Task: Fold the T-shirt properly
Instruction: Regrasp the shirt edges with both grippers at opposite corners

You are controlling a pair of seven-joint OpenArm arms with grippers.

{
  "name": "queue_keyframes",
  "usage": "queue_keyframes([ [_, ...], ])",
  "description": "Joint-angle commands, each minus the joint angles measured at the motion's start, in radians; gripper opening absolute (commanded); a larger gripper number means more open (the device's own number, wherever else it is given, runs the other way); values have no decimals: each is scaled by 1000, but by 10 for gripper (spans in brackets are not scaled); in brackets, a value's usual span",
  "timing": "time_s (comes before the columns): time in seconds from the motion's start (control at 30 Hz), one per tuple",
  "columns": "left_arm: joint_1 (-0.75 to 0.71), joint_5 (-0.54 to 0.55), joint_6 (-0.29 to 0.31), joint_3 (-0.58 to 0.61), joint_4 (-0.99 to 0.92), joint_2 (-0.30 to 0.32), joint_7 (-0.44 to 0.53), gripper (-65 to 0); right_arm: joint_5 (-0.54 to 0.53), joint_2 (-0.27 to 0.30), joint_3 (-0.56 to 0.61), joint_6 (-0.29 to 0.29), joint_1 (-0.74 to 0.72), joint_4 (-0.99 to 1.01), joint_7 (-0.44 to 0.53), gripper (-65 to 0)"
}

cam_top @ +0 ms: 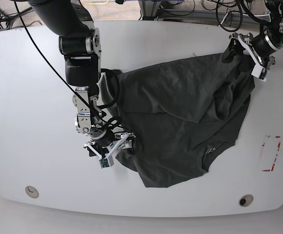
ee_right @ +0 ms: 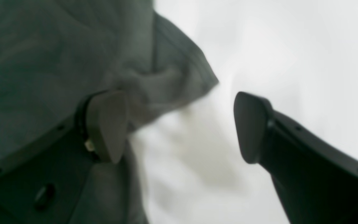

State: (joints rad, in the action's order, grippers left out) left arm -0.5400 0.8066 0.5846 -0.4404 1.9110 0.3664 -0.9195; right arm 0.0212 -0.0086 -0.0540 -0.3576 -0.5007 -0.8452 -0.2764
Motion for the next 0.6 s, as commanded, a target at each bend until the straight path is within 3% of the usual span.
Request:
queue_keyframes([
  [0.0, 2, 12, 5, -8, 15, 12, 23, -247, -13, -31, -5, -14, -31, -27, 9, -151],
  [0.4, 18, 12, 5, -8, 14, 16, 23, -247, -11, -66, -2, -8, -26, 13, 10, -151],
  [0.57, 33, 10, 5, -8, 11, 16, 23, -247, -8, -67, 0, -5, -31, 76, 67, -151],
])
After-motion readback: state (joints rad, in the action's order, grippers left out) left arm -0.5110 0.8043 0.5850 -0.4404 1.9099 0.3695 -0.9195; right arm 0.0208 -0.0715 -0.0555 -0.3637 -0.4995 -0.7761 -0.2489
